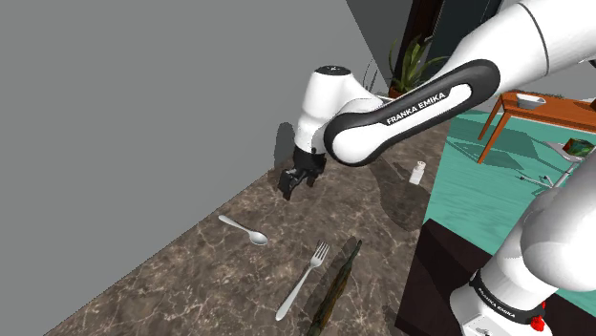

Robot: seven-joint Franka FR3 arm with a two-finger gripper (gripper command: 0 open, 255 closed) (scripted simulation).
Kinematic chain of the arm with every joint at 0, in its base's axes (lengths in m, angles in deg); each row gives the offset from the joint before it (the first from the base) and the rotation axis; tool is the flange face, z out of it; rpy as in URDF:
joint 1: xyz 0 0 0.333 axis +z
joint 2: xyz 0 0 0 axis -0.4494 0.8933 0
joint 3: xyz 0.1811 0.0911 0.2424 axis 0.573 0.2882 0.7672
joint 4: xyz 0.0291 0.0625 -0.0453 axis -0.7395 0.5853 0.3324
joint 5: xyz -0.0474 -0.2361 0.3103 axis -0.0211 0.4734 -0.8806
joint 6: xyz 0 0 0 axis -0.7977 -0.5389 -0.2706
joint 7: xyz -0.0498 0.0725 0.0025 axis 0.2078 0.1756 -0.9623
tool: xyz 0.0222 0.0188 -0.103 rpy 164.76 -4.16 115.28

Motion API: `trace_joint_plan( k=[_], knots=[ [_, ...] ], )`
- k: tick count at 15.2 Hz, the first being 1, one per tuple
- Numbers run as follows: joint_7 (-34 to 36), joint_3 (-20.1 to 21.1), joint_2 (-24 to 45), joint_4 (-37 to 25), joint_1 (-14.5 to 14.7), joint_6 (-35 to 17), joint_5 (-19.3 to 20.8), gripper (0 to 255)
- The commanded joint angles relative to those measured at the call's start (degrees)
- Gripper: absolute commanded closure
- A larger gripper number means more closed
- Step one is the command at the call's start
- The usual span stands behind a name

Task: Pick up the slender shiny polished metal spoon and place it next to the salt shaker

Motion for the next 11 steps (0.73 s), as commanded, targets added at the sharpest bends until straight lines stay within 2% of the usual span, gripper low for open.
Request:
trace_joint_plan(
  k=[1, 6, 11],
  knots=[
    [2.53, 0.74, 4.45, -2.28, 0.22, -2.47, 2.32, 0],
    [9.36, 0.70, 15.72, -9.89, 2.63, -6.50, 9.35, 0],
    [14.63, -1.31, 26.62, -19.44, 6.95, -8.52, 15.02, 0]
  ],
)
